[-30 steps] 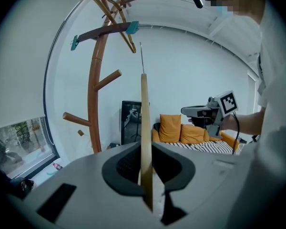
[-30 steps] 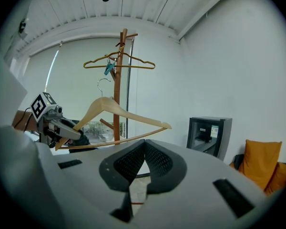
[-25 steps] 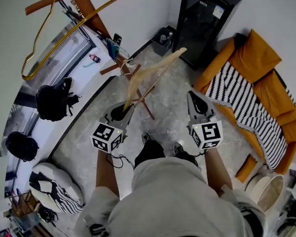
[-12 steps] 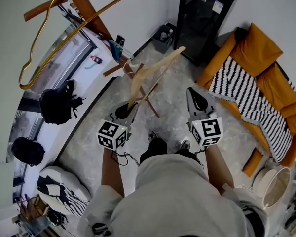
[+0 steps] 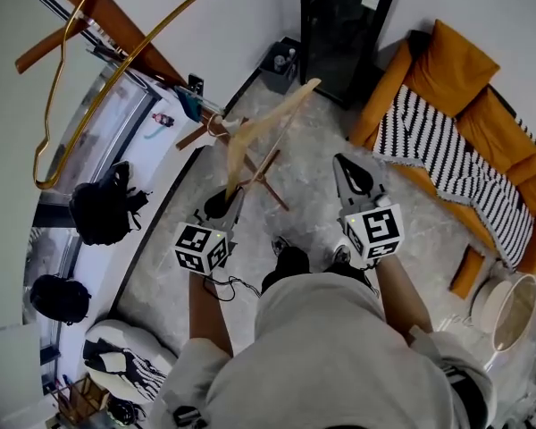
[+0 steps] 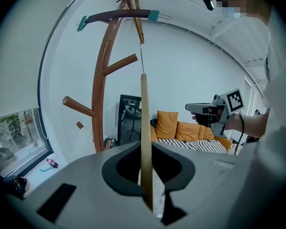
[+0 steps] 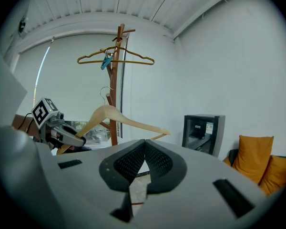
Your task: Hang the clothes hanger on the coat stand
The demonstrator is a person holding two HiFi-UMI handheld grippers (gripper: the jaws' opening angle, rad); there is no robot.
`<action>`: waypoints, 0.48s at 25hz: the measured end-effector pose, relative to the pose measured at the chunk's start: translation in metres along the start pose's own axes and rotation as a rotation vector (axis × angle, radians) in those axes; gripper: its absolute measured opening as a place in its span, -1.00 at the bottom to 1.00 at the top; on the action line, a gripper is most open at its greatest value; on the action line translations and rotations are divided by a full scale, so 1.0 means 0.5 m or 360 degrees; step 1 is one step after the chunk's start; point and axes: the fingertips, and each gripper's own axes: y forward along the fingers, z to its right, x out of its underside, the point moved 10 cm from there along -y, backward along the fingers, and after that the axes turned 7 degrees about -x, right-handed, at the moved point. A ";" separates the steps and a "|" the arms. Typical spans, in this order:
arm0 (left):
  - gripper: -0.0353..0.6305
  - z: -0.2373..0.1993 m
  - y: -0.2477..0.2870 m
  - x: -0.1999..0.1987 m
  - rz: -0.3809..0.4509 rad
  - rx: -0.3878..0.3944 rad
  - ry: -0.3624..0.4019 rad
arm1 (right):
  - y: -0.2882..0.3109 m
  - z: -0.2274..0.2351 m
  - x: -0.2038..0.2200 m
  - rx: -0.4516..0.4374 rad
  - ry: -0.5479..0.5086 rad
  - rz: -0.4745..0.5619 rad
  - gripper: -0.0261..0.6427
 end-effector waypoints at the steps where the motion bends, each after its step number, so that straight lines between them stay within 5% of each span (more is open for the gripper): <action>1: -0.74 -0.003 0.002 0.000 -0.0004 0.0008 0.0004 | 0.002 -0.002 0.000 0.0003 -0.0002 -0.0002 -0.91; 12: -0.74 -0.030 0.016 0.006 -0.0023 0.0068 0.0018 | 0.019 -0.019 0.000 0.0033 -0.0007 -0.0030 -0.91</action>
